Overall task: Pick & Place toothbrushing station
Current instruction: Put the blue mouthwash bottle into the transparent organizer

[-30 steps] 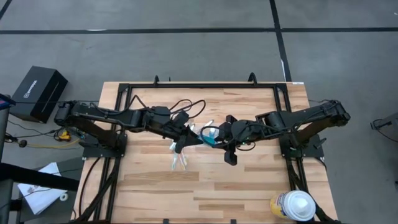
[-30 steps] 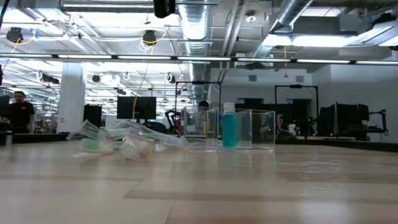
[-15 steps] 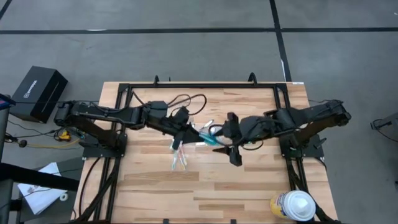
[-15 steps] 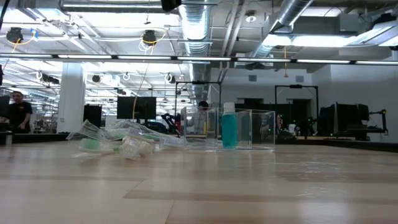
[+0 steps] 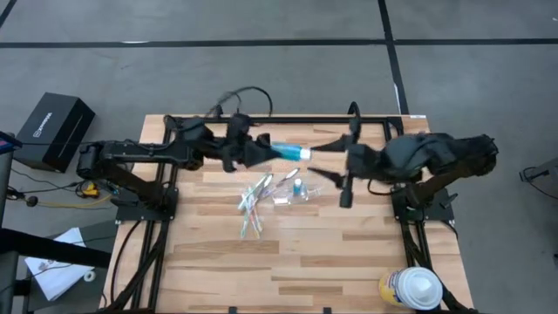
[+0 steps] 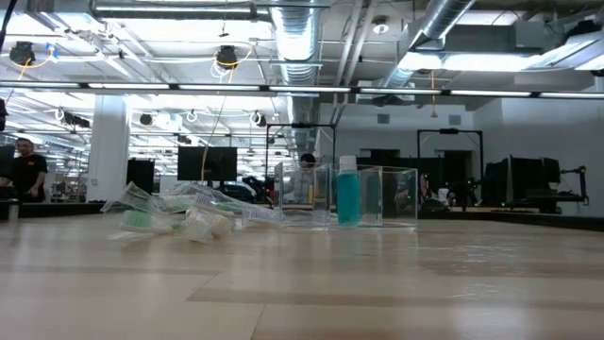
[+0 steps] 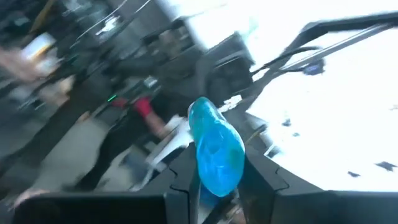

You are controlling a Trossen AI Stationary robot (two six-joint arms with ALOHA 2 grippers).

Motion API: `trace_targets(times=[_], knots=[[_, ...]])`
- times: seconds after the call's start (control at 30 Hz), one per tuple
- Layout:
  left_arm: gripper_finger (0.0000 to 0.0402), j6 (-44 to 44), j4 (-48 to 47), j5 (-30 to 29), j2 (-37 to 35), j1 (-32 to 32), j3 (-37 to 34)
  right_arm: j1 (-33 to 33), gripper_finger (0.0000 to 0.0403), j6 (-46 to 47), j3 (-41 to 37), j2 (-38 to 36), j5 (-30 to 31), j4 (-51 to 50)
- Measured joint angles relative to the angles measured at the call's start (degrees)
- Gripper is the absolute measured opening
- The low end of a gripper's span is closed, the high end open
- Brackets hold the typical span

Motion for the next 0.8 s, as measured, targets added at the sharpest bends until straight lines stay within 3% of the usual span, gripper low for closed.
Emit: trace_targets(times=[0.23,0.8], knots=[[0.0069,-2.37,5.97,1.72,-0.02,1.78,0.06,-0.67,0.0173,-8.16,6.69,0.07,0.78,2.49],[0.0069,-3.43,7.30,2.11,0.00,1.99,0.04,-2.83,0.0187,-8.37,8.22,6.14,-0.20,0.43]])
